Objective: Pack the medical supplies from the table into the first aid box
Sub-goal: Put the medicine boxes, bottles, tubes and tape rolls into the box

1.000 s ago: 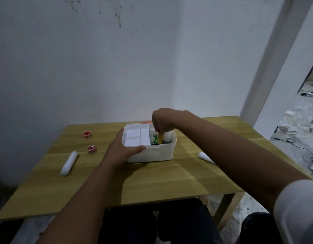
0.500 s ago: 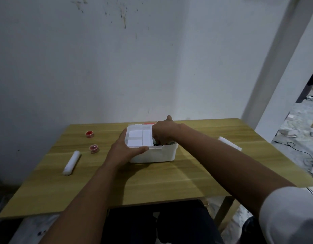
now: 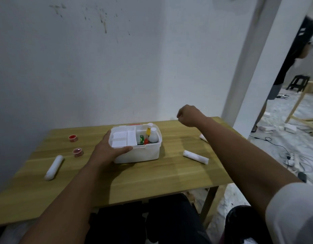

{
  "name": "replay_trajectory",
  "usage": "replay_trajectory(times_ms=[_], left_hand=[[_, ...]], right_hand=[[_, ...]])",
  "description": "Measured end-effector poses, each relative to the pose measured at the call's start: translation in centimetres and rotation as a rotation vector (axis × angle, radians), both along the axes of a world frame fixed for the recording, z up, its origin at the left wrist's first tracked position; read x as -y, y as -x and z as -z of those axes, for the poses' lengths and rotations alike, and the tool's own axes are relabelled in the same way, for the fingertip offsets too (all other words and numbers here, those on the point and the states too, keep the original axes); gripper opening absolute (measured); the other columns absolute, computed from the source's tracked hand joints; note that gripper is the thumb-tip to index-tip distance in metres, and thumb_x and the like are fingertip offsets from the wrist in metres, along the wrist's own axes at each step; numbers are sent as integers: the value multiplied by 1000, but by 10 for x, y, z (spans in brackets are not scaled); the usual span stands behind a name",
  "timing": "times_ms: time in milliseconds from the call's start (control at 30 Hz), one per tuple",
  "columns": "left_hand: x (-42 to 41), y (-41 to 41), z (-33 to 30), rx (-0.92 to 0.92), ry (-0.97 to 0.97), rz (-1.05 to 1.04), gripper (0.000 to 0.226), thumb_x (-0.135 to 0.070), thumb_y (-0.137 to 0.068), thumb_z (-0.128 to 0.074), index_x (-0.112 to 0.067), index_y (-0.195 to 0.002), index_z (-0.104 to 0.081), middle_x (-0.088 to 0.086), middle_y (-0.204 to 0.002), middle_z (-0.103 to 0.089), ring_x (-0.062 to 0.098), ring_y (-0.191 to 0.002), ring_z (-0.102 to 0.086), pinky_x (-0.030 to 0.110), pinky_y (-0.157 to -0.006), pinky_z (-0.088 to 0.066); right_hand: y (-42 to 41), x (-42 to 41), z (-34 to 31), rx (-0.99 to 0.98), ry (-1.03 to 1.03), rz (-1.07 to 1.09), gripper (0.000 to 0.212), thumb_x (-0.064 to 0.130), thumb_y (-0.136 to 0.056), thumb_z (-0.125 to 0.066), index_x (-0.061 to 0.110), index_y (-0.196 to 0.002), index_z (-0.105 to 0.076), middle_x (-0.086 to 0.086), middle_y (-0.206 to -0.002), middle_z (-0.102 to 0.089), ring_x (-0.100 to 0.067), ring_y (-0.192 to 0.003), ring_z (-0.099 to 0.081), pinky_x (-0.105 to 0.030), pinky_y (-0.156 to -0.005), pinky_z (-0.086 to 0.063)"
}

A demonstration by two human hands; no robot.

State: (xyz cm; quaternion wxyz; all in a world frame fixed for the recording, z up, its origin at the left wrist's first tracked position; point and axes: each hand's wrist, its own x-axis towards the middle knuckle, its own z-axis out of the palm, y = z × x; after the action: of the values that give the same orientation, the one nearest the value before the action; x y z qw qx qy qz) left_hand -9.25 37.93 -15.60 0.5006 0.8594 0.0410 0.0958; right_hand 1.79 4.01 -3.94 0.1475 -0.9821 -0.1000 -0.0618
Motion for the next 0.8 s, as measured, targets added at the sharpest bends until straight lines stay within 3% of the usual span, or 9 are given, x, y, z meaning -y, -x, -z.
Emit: replay_trajectory(times_ms=[133,300,433,533,600,667,733,800], left_hand=[[-1,0,-2,0,-9,2,124,-77,-46,-87,-41,-155,-38,-8,-147,-55,22,-128,-54,42,-89,-56],[1,1,0,35,3,7,110,-65,-58,-92,-41,-152,-41,-11,-144,-57,19,-124,-55,35,-82,-52],[3,-1,0,48,-4,10,100,-52,-67,-94,-39,-152,-43,-8,-144,-57,17,-119,-53,32,-79,-49],[3,-1,-1,44,-16,3,101,-53,-68,-93,-37,-153,-42,-7,-146,-56,17,-118,-52,32,-77,-48],[4,-1,-1,39,-11,5,100,-51,-68,-93,-36,-153,-42,-6,-146,-56,17,-117,-51,28,-73,-46],[4,-1,-2,33,-13,4,99,-50,-69,-93,-35,-154,-42,-5,-146,-56,16,-117,-51,24,-70,-44],[4,-1,-3,26,-21,4,100,-51,-69,-93,-35,-154,-42,-6,-147,-56,17,-120,-52,24,-71,-44],[2,-1,-3,15,-18,2,105,-55,-67,-93,-35,-155,-40,-5,-148,-55,20,-125,-53,27,-75,-47]], right_hand=[[8,57,45,-136,142,233,30,18,-95,-54,4,-120,-62,-17,-126,-65,-33,-111,-63,-33,-82,-50],[36,88,81,-265,210,284,39,17,-95,-61,15,-133,-60,-12,-124,-64,-28,-107,-63,-36,-88,-54],[39,85,81,-225,157,259,22,23,-91,-67,9,-104,-78,-11,-106,-75,-28,-96,-69,-37,-84,-59],[38,72,75,-288,117,164,31,33,-88,-64,7,-94,-81,-10,-95,-77,-28,-92,-71,-35,-76,-57],[38,62,68,-331,127,97,47,50,-81,-69,6,-94,-78,-7,-90,-76,-26,-88,-70,-33,-69,-51],[37,54,64,-381,159,37,72,69,-65,-76,10,-105,-72,-1,-101,-72,-21,-92,-67,-35,-75,-53],[38,47,63,-417,236,14,97,73,-52,-82,18,-129,-59,3,-125,-63,-22,-111,-62,-43,-91,-55],[37,43,68,-405,329,13,104,65,-55,-87,23,-144,-50,2,-138,-57,-24,-123,-57,-45,-97,-53]])
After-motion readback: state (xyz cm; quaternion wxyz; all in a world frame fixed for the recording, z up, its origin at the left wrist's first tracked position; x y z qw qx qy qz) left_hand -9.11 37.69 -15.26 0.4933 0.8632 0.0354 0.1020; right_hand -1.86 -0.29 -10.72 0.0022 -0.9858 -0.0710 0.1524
